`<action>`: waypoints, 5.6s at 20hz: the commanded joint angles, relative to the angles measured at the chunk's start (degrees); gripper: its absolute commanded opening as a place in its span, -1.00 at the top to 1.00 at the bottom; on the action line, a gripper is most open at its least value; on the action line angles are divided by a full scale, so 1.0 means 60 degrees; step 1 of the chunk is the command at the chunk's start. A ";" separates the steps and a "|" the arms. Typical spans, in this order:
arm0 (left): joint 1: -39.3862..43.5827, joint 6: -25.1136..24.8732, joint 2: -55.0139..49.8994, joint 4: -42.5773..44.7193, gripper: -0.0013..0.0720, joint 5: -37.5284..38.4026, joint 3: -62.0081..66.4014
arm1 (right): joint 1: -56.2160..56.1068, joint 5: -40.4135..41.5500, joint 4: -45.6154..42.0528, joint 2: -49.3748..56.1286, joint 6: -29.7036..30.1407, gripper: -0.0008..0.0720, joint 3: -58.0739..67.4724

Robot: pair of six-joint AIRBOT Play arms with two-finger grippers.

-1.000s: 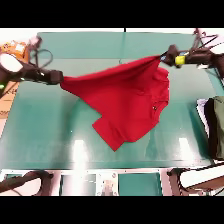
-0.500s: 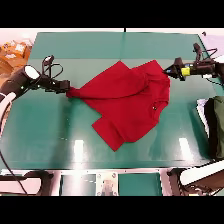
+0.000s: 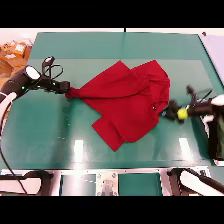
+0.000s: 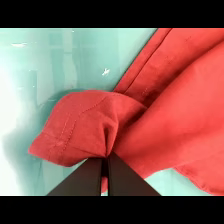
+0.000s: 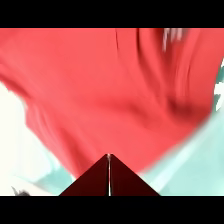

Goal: Fold the shirts.

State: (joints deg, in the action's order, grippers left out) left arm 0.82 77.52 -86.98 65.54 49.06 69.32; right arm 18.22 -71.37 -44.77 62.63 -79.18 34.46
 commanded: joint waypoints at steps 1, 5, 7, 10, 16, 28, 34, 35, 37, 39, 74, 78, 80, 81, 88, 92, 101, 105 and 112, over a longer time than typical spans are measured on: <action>-0.0004 -0.0004 -0.0004 0.0069 0.90 0.0153 -0.0004 | -0.1257 0.0929 0.0120 -0.1687 -0.0743 0.74 -0.3089; -0.0004 -0.0004 -0.0004 0.0069 0.90 0.0382 -0.0004 | -0.3362 0.2765 0.1173 -0.1384 -0.1060 -0.03 -0.3625; 0.0000 -0.0007 -0.0004 0.0069 0.90 0.0466 -0.0004 | -0.4178 0.4073 0.2208 -0.1031 -0.1056 -0.03 -0.3603; -0.0004 -0.0004 -0.0004 0.0073 0.90 0.0528 -0.0004 | -0.4841 0.5584 0.2998 -0.0175 -0.1027 -0.01 -0.3300; -0.0335 0.0000 0.0036 0.0572 0.89 0.2044 0.0841 | -0.3850 0.4634 0.1388 0.0233 -0.0251 0.92 -0.1916; -0.1701 -0.0550 0.0025 -0.0517 -0.61 0.4940 0.0667 | 0.1752 0.2386 -0.2721 0.0452 -0.0514 0.92 0.1086; -0.0627 -0.2007 0.0025 -0.2466 -0.61 0.5147 -0.2011 | 0.1231 0.2393 -0.2612 0.0732 -0.0510 0.92 0.1086; -0.0353 -0.2007 0.0025 -0.2470 -0.61 0.4827 -0.2284 | 0.1151 0.2390 -0.2568 0.0732 -0.0510 0.92 0.1086; 0.0113 -0.1996 0.0022 -0.2481 -0.61 0.3916 -0.2601 | 0.0980 0.2386 -0.2430 0.0732 -0.0492 0.92 0.1086; 0.0372 -0.1920 -0.0047 -0.2565 -0.61 0.3388 -0.2626 | 0.0834 0.2382 -0.2364 0.0732 -0.0444 0.92 0.1082; -0.2430 0.0033 0.6353 -0.0954 0.90 0.3242 0.8091 | 0.0630 0.1665 -0.3967 -0.2619 -0.3067 0.93 1.3504; -0.2430 0.0036 0.7049 -0.0506 0.90 0.2925 0.8109 | 0.0630 0.2422 -0.4229 -0.3238 -0.3056 0.93 1.3544; -0.2430 0.0087 0.6823 -0.0335 0.90 0.3300 0.8105 | 0.0630 0.2124 -0.4233 -0.3104 -0.3049 0.93 1.3402; -0.2430 0.0113 0.6626 -0.0346 0.90 0.3559 0.8087 | 0.0630 0.2033 -0.4226 -0.2998 -0.3049 0.93 1.3162; -0.2430 -0.0364 0.4390 -0.2608 0.90 0.4124 0.5268 | 0.0608 0.2011 -0.2426 -0.1322 -0.1953 0.93 0.8972; -0.1894 -0.1231 0.2229 -0.3694 0.90 0.3198 0.3220 | 0.0386 0.3388 -0.1337 0.0557 -0.0845 0.92 0.6870; -0.0616 -0.1424 -0.1956 -0.4266 0.90 -0.0412 0.2619 | -0.0073 0.5224 -0.1060 0.5850 -0.0437 0.93 0.7868; -0.0616 -0.1643 -0.1971 -0.5136 0.90 -0.2106 0.2634 | -0.0080 0.5227 -0.0321 0.7060 -0.0437 0.93 0.9562; -0.0616 -0.3045 -0.1974 -0.6787 0.90 -0.3297 0.2645 | -0.0120 0.5253 -0.0106 0.7817 -0.0437 0.92 1.1683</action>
State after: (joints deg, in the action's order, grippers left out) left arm -2.90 61.95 -98.70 28.29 32.86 85.17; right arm 17.63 -40.25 -46.04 107.83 -81.82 100.38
